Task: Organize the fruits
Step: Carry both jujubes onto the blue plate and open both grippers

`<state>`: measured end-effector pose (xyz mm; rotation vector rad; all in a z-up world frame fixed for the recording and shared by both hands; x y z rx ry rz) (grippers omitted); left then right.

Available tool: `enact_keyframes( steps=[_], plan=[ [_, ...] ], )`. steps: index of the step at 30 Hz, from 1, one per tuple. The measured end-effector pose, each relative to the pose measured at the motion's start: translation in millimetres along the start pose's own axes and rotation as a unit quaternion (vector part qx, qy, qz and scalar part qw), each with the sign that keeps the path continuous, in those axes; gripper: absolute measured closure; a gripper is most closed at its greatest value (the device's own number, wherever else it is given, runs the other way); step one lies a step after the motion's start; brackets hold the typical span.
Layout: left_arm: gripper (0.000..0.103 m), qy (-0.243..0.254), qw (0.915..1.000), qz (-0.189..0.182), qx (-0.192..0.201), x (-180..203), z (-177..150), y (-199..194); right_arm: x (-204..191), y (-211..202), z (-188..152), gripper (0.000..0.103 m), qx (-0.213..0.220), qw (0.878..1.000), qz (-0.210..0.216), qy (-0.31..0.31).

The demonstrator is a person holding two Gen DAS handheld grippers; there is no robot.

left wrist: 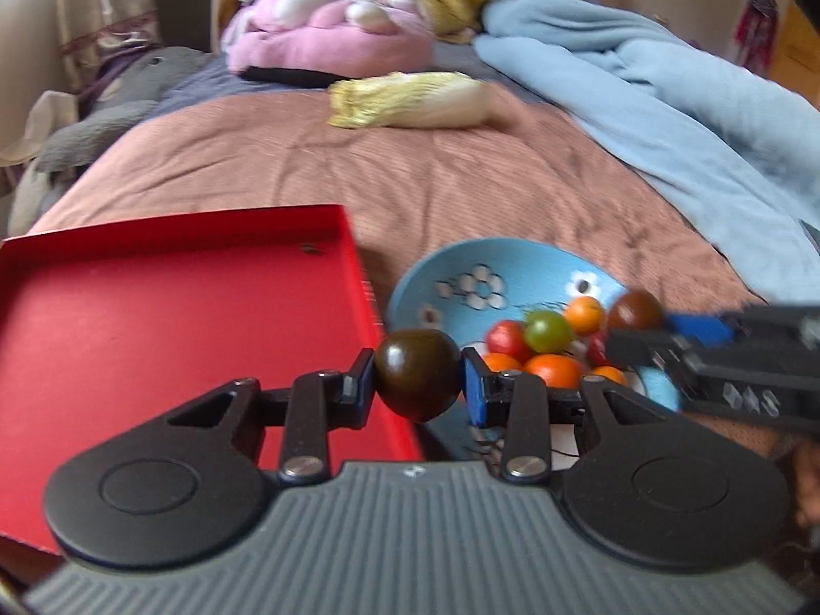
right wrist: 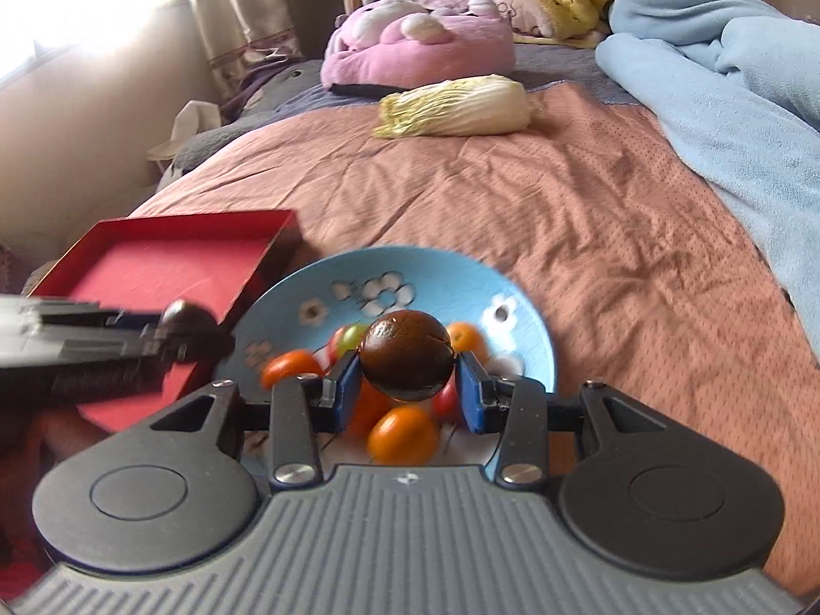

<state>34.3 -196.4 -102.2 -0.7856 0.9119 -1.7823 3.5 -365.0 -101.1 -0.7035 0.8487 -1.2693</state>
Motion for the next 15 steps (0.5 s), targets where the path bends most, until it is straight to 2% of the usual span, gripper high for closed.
enact_keyframes(
  steps=[5, 11, 12, 14, 15],
  plan=[
    [0.065, 0.014, 0.9998, -0.011, -0.006, 14, 14, 16, 11, 38, 33, 0.057, -0.013, 1.0, 0.004, -0.001],
    [0.063, 0.022, 0.9996, 0.008, -0.014, 20, 30, 36, 10, 74, 53, 0.056, -0.034, 0.999, 0.004, 0.009],
    [0.064, 0.021, 0.9996, 0.008, -0.019, 20, 30, 39, 12, 77, 54, 0.053, -0.038, 0.999, 0.004, 0.012],
    [0.064, 0.022, 0.9994, 0.001, -0.027, 18, 29, 43, 13, 75, 54, 0.04, -0.035, 0.999, 0.01, 0.016],
    [0.06, 0.024, 0.9993, 0.004, -0.029, 18, 28, 43, 13, 71, 54, 0.03, -0.031, 0.999, 0.013, 0.017]
  ],
)
Point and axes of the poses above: each gripper's, at about its wrist camera, not at the fingertips, and y roughly the way its jaws point, x to its right, z to its top, the point moved 7 cm from there along y, roughly the way its jaws point, and after that the axes turned 15 degrees about -x, right-handed, at the moved point
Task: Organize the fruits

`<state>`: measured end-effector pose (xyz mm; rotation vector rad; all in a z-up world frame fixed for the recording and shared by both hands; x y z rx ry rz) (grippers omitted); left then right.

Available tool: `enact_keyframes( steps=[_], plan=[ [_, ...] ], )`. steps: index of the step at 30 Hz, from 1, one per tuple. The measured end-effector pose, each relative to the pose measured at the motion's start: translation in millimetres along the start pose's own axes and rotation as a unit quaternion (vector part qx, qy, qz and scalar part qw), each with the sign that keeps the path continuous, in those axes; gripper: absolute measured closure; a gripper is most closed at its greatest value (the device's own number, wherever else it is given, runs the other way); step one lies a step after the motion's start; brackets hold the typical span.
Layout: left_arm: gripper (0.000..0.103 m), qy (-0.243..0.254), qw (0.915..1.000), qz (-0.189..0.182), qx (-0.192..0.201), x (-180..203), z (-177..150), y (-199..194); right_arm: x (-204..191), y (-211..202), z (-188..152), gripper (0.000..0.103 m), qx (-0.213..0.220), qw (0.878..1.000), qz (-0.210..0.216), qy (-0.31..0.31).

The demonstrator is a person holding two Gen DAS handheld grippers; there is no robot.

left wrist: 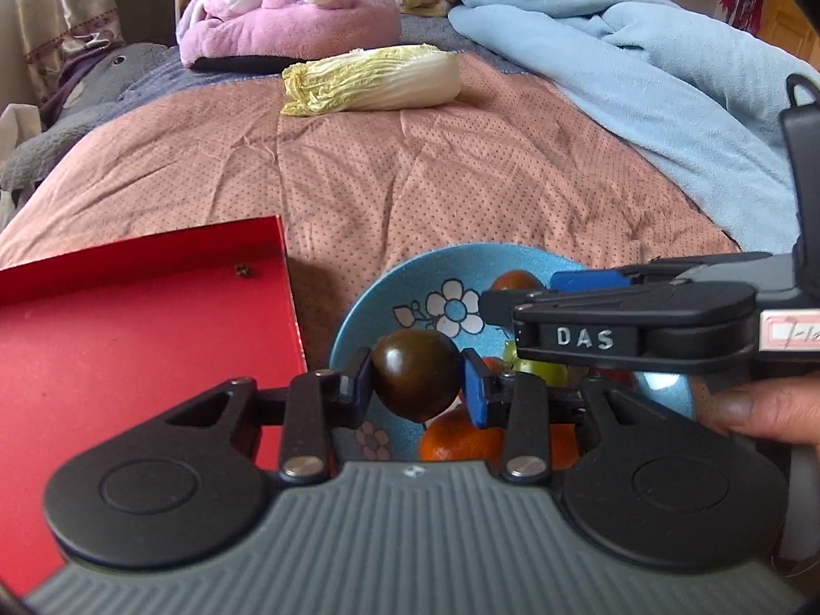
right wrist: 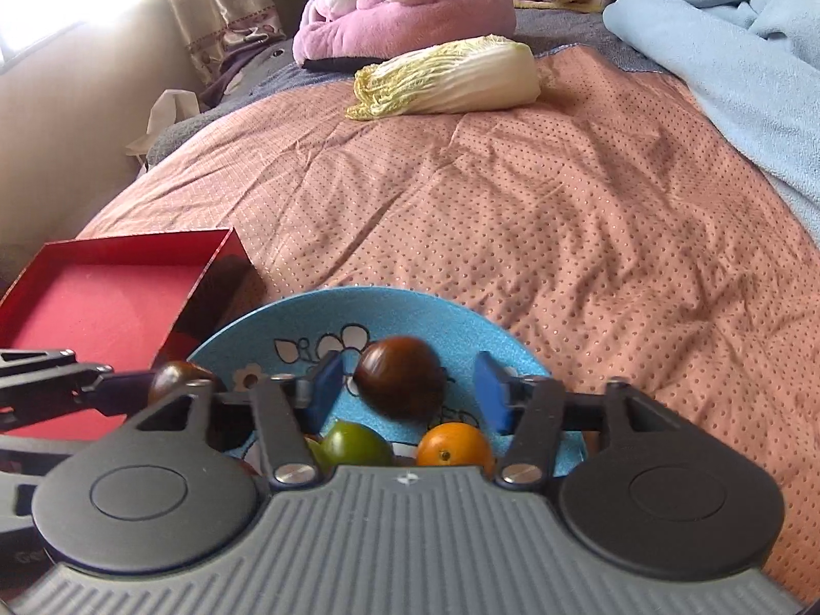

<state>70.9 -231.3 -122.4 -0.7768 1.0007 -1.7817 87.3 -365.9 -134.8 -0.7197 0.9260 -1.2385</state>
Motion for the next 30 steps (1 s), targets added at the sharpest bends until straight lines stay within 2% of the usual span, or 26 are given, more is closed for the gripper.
enact_keyframes(
  steps=[1, 3, 9, 11, 14, 20, 25, 30],
  plan=[
    [0.054, 0.004, 1.0, 0.006, -0.002, 1, -1, 0, -1, -5, -1, 0.022, 0.005, 1.0, 0.003, 0.001],
    [0.036, 0.014, 0.9998, 0.014, -0.004, 5, -4, -4, -2, -18, -5, 0.015, 0.019, 1.0, 0.007, 0.003],
    [0.022, 0.045, 0.9985, 0.025, 0.016, 22, -20, -30, 4, -77, -29, 0.011, 0.069, 0.997, 0.007, 0.021],
    [0.021, 0.057, 0.9973, 0.034, 0.03, 27, -28, -42, 12, -96, -39, 0.011, 0.083, 0.996, 0.006, 0.038],
    [0.02, 0.073, 0.9937, 0.072, 0.046, 31, -38, -56, 24, -119, -57, 0.007, 0.088, 0.995, -0.003, 0.052],
    [0.02, 0.08, 0.9921, 0.081, 0.053, 34, -57, -84, 20, -141, -106, 0.006, 0.046, 0.998, -0.016, 0.03],
    [0.02, 0.053, 0.9968, 0.053, 0.028, 35, -76, -100, -8, -138, -150, 0.005, -0.01, 1.0, -0.008, -0.004],
    [0.02, 0.023, 0.9993, 0.026, 0.014, 36, -97, -110, -45, -129, -180, 0.005, -0.053, 0.997, 0.003, -0.047]
  ],
)
Point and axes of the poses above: each gripper's, at about its wrist camera, not at the fingertips, and y roughly the way its jaws point, x to its right, z to its top, the point moved 7 cm from there along y, roughly the way its jaws point, and after that the axes turned 15 degrees about -x, right-handed, at the moved point
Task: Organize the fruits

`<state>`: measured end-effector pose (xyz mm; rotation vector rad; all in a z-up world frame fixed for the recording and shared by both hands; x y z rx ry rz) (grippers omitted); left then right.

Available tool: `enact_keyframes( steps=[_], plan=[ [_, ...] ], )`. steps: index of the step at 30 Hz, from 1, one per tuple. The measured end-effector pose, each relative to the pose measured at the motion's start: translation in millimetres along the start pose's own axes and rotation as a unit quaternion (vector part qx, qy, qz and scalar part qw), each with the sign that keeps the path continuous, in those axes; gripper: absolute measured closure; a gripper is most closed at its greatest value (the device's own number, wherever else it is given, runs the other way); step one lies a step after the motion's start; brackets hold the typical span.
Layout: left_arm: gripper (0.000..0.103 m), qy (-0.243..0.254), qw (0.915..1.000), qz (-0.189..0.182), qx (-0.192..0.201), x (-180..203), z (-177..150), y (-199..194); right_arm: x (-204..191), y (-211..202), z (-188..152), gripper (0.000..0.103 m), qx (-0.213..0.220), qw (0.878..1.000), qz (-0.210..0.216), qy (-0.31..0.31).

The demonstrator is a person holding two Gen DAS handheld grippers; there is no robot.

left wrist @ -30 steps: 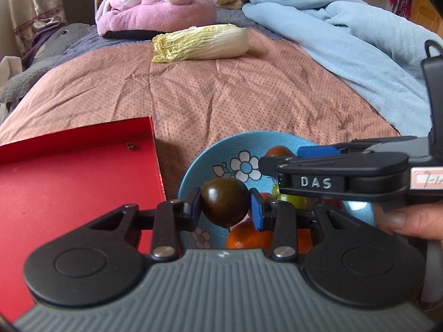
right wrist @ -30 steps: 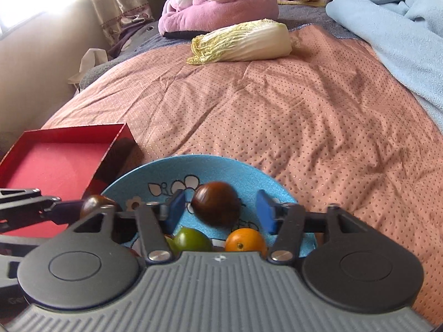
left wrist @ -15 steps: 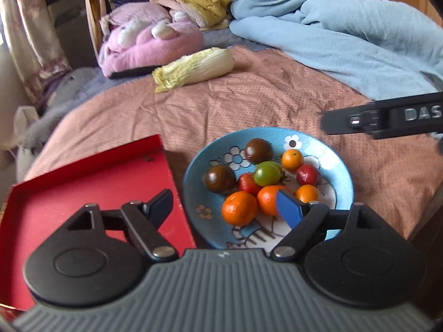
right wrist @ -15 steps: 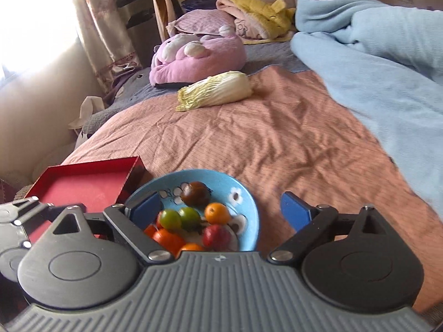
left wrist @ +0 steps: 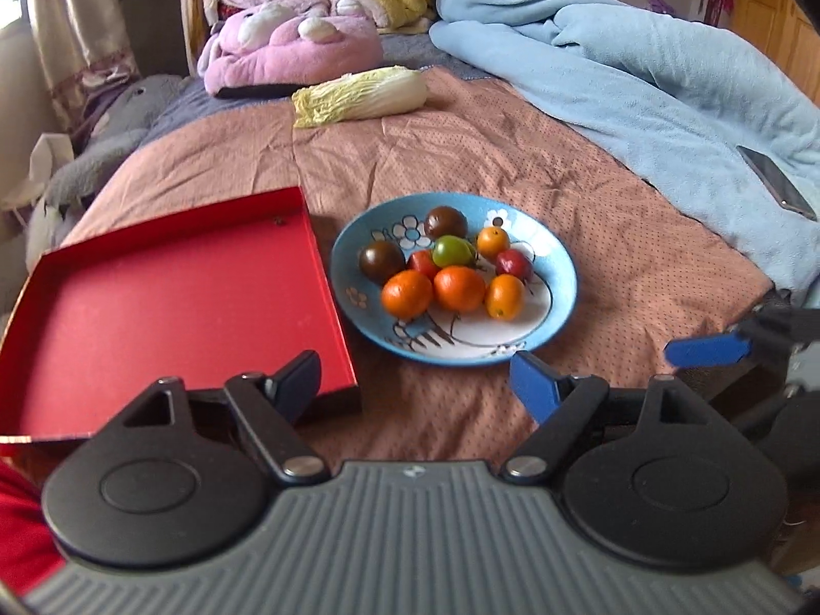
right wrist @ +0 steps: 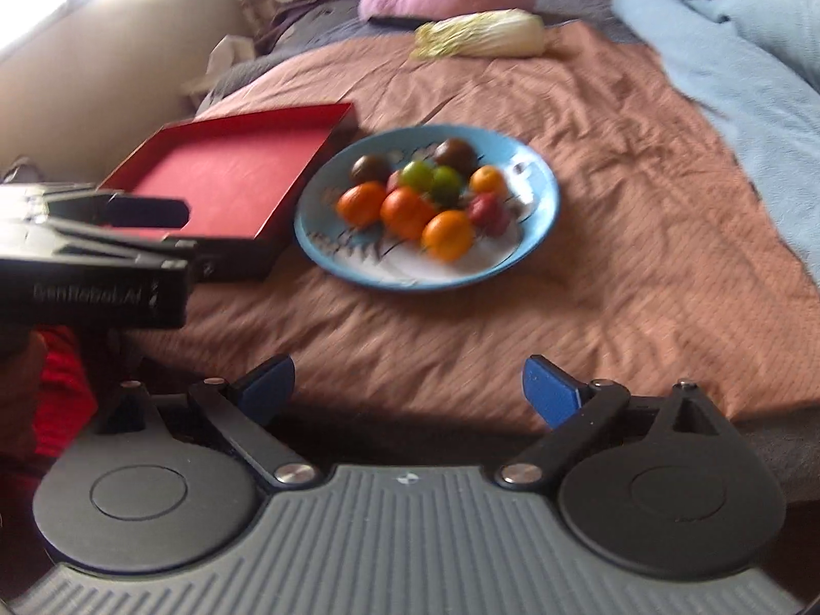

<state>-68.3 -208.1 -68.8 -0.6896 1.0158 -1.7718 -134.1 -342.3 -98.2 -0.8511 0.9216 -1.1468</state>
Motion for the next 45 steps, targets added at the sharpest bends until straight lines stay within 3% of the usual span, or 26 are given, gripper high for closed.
enact_keyframes(
  steps=[14, 45],
  plan=[
    [0.02, -0.037, 0.9986, 0.038, 0.004, -21, -14, -6, -38, 3, -6, 0.005, -0.036, 0.999, -0.004, -0.04],
    [0.02, -0.026, 0.9987, 0.043, 0.006, -19, -16, -5, -47, 10, -8, 0.005, -0.048, 0.998, 0.008, -0.048]
  ],
)
Point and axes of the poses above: each gripper's, at about its wrist camera, not at the fingertips, and y roughly the way its jaws point, x to its right, z to its top, the point moved 7 cm from there along y, roughly the way its jaws point, and after that the axes turned 15 degrees about -x, right-handed, at the moved point
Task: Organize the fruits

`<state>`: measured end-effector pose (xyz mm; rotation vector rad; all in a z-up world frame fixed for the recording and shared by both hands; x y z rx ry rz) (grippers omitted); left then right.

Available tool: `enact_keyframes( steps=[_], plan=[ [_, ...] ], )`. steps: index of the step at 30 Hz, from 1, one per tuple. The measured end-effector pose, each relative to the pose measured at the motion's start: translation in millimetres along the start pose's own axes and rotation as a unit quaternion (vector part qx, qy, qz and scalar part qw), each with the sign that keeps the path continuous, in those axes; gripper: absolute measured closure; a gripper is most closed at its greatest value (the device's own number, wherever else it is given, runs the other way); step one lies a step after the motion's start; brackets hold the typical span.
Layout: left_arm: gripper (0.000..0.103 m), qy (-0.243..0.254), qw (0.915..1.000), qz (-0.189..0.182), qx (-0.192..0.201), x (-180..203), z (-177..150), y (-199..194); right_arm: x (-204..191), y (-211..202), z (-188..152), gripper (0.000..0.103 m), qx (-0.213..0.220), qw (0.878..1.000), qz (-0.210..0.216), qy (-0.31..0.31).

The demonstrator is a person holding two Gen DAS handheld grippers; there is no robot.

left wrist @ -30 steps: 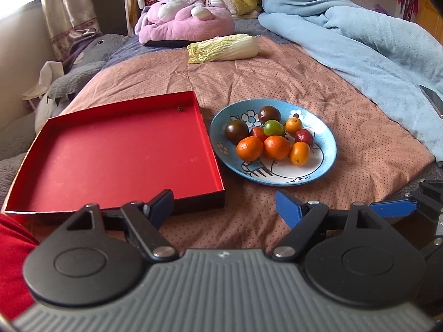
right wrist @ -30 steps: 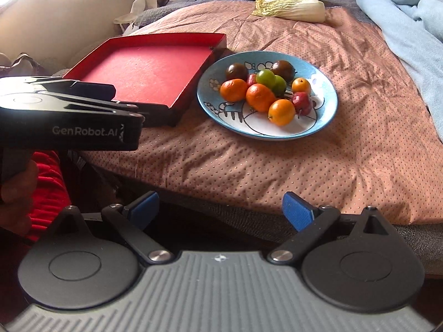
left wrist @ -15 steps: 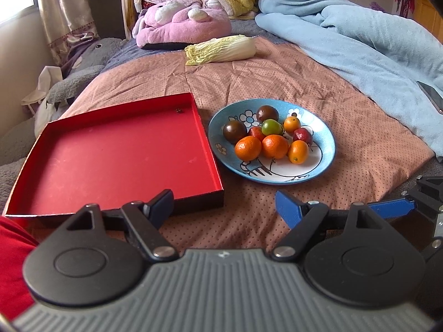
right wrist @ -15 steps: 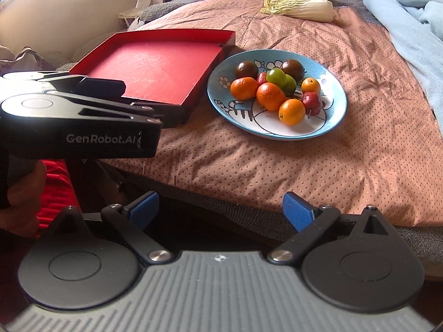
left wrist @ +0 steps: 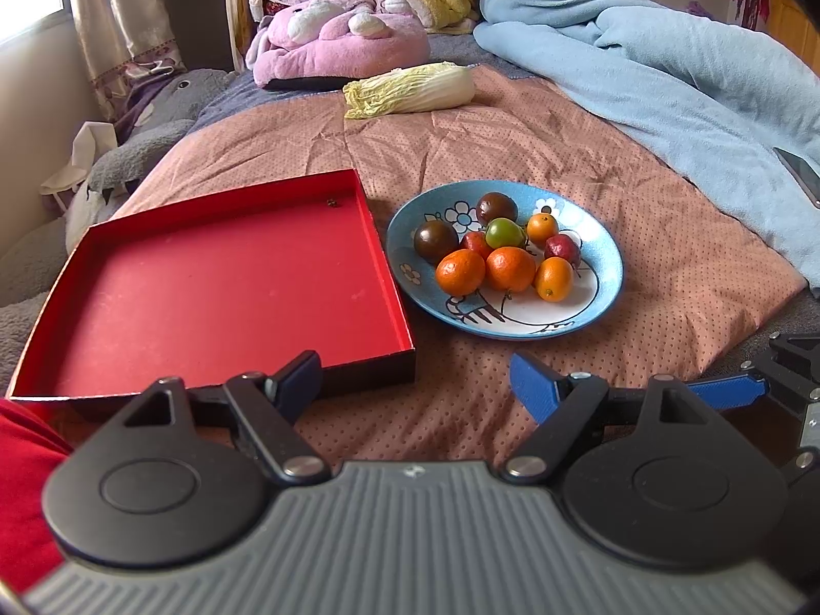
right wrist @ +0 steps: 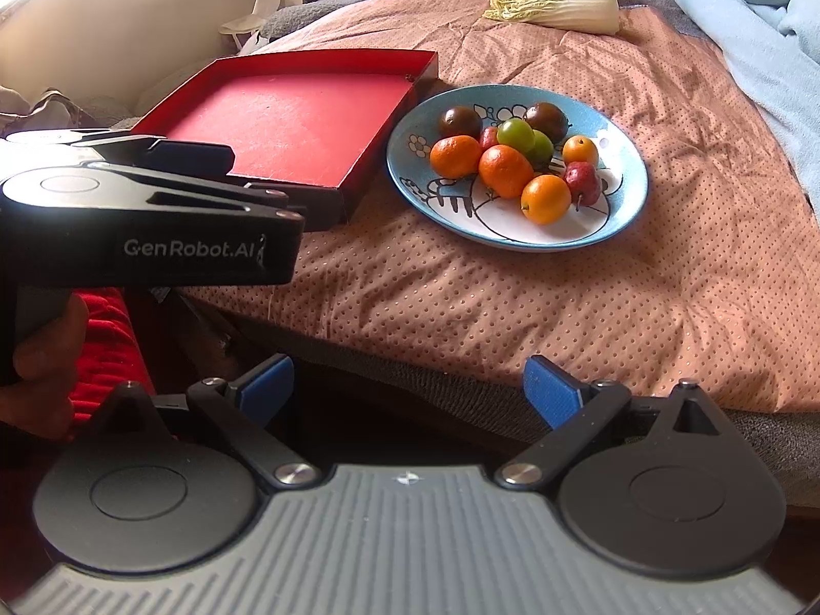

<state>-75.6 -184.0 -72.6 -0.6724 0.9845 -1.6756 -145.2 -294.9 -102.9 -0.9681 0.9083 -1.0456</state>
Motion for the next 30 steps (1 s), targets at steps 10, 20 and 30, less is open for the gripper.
enact_keyframes(
  steps=[10, 20, 30],
  plan=[
    [0.02, 0.0, 1.0, 0.002, -0.001, 0.3, -0.6, 1.3, 0.2, 1.6, -1.4, 0.005, -0.001, 1.0, 0.002, 0.001],
    [0.02, 0.001, 1.0, 0.002, -0.001, 0.4, -1.4, 1.5, 0.2, 2.5, -2.2, 0.004, -0.001, 1.0, 0.003, 0.002],
    [0.027, 0.002, 0.9998, -0.011, 0.015, 2.3, -2.0, -2.6, -2.2, 2.3, -1.9, 0.004, 0.006, 1.0, 0.007, 0.004]
  ],
)
Point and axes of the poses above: each gripper's, at about its wrist camera, not at the fingertips, and y roughly the way its jaws point, x to its right, z to its top, the point moved 7 cm from there along y, roughly the way its jaws point, and after that the axes turned 15 degrees about -x, right-handed, at the moved point
